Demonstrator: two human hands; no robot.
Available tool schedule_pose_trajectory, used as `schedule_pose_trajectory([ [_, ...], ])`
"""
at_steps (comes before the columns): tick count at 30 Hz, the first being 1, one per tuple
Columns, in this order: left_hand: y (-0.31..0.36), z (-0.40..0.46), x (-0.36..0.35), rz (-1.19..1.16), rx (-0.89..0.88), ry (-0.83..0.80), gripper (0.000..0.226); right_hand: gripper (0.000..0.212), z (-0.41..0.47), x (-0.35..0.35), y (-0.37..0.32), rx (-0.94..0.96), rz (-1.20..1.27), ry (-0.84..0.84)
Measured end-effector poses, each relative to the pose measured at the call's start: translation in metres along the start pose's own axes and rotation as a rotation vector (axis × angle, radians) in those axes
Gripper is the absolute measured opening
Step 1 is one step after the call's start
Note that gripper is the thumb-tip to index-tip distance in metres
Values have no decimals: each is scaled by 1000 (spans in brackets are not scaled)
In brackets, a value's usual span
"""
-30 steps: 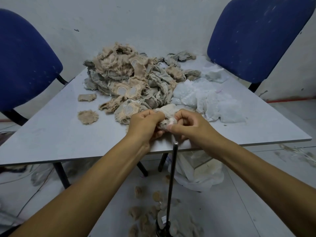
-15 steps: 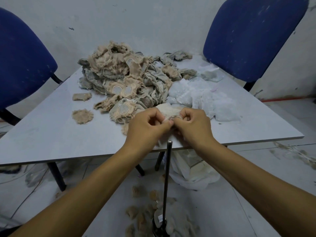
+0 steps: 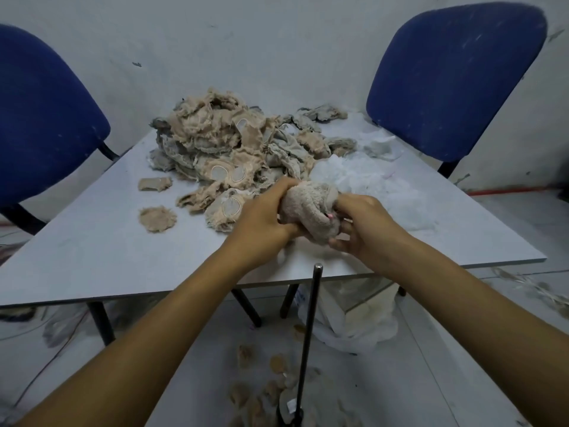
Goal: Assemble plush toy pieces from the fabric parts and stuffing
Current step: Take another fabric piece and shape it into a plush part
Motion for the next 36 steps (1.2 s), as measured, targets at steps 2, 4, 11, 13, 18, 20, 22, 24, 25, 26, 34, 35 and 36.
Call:
schedule_pose_trajectory([
  [2, -15, 5, 3, -61, 114, 62, 55, 11, 0, 5, 0, -5, 52, 5],
  [4, -25, 4, 1, -72, 173, 87, 51, 12, -5, 17, -12, 242, -76, 109],
  [11, -35, -1, -5, -158, 271, 138, 47, 4, -35, 7, -40, 1036, -574, 200],
  [13, -36, 0, -5, -204, 279, 143, 47, 7, -26, 12, -37, 876, -477, 162],
  [18, -26, 2, -3, -161, 180, 121, 48, 20, -10, 19, -30, 549, -279, 86],
  [20, -23, 5, 5, -96, 139, 159, 48, 22, -5, 32, -34, 464, -185, 174],
  [22, -16, 14, 21, -42, 92, 250, 44, 20, 1, 56, -46, 426, -78, 349],
  [24, -7, 23, 33, -35, 44, 309, 38, 18, 5, 67, -57, 429, -10, 442],
  [25, -5, 26, 37, -14, 27, 322, 36, 19, 6, 71, -58, 418, 19, 477],
  [26, -6, 27, 40, 15, 32, 337, 37, 19, 8, 76, -59, 392, 62, 524],
  [34, 13, 27, 44, -233, 55, 188, 28, 26, 12, 77, -66, 198, 240, 385],
  [35, 18, 25, 35, -283, 83, 129, 28, 28, 11, 67, -60, 162, 233, 351],
  [36, 21, 23, 26, -334, 122, 35, 27, 28, 11, 59, -56, 127, 252, 337],
])
Point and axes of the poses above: each hand's wrist, its own z-axis towards the middle knuckle, its own x-axis out of the back of the hand, y = z × x, the point moved 8 cm from there along z, towards the middle knuckle, and after that the axes turned 15 degrees about y, right-handed, at the moved point
